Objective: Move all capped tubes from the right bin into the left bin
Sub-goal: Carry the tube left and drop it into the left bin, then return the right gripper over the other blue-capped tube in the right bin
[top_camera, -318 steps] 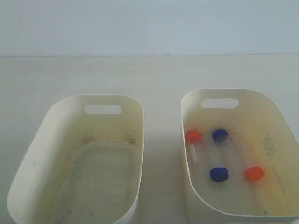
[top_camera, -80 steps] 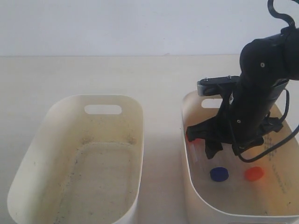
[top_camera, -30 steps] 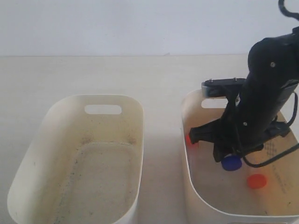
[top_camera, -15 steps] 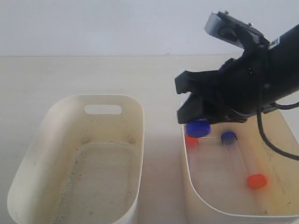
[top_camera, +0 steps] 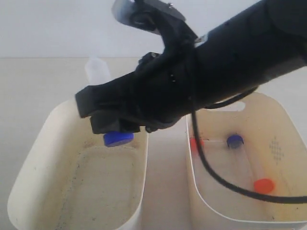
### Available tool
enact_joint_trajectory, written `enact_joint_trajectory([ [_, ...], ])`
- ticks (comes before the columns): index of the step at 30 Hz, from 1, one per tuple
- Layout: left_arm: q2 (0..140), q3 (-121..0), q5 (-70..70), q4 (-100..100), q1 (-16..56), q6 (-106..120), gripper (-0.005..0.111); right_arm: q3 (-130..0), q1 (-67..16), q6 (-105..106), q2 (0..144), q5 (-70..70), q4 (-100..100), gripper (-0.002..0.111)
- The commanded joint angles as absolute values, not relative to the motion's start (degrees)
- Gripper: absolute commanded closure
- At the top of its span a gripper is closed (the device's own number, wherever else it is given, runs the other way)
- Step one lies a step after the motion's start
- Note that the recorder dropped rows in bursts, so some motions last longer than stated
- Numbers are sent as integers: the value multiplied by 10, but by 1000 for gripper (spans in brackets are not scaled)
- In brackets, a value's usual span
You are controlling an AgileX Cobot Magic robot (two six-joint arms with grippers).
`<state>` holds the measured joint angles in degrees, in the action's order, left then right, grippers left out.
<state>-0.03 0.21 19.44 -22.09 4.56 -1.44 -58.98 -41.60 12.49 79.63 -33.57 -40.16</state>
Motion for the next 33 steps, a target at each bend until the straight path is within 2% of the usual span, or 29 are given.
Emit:
enact_joint_trajectory([
  [1,0,0,193,-219,49,-20,102,-697,-445,-48,887,-437,-199,108],
  [4,0,0,193,-219,49,-20,102,-796,-459,-117,960,-556,-69,108],
  [7,0,0,193,-219,49,-20,102,-833,-459,-101,988,-566,-73,102],
  [9,0,0,193,-219,49,-20,102,-836,-459,-81,1004,-553,-74,72],
  [10,0,0,193,-219,49,-20,102,-836,-459,-81,1007,-553,-74,63],
  [11,0,0,193,-219,49,-20,102,-836,-459,-81,1009,-554,-73,60],
  [12,0,0,193,-219,49,-20,102,-836,-459,-82,1009,-555,-73,65],
  [13,0,0,193,-219,49,-20,102,-836,-459,-83,1009,-555,-73,84],
  [15,0,0,193,-219,49,-20,102,-836,-459,-85,1009,-554,-71,108],
  [21,0,0,193,-219,49,-20,102,-836,-456,-186,982,-582,7,108],
  [26,0,0,193,-219,49,-20,102,-831,-456,-282,938,-700,123,108],
  [33,0,0,193,-219,49,-20,102,-745,-456,-371,854,-700,201,108],
])
